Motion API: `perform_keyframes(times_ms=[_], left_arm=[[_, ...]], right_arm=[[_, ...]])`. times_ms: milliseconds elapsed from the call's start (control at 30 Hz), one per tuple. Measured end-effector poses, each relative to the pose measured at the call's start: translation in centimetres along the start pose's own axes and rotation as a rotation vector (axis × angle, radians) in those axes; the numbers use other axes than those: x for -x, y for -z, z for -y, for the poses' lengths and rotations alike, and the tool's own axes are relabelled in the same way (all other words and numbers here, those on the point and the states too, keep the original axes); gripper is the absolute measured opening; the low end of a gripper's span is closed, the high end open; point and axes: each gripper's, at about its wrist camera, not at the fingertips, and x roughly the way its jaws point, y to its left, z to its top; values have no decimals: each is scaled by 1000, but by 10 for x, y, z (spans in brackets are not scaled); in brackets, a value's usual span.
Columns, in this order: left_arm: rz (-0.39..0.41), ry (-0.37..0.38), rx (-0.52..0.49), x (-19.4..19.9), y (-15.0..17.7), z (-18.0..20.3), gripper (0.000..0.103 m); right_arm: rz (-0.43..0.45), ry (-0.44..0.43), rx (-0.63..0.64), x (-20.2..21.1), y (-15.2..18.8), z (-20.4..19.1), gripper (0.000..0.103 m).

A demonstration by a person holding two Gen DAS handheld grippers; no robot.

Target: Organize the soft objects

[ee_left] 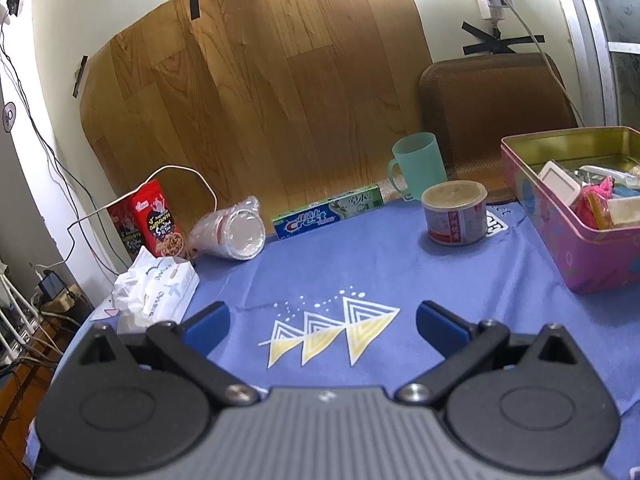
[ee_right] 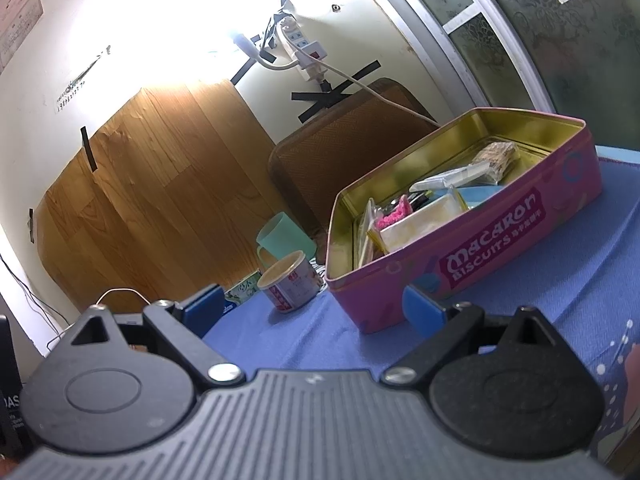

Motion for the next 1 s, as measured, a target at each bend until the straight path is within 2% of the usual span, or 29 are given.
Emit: perform_keyframes(times_ms=[233, 400, 533, 1000], left_arm=[[-41, 41, 5, -6, 5, 0, 103], [-133, 160, 19, -15, 11, 3, 103], [-186, 216, 27, -20, 18, 8, 103], [-190, 278, 20, -22, 23, 5, 103]], right_arm=[[1, 0, 1, 0, 0, 0, 98], [-4, 6, 2, -1, 1, 0, 98], [-19, 22, 7, -3, 4, -1, 97], [-41, 102, 74, -7, 10, -15, 97]])
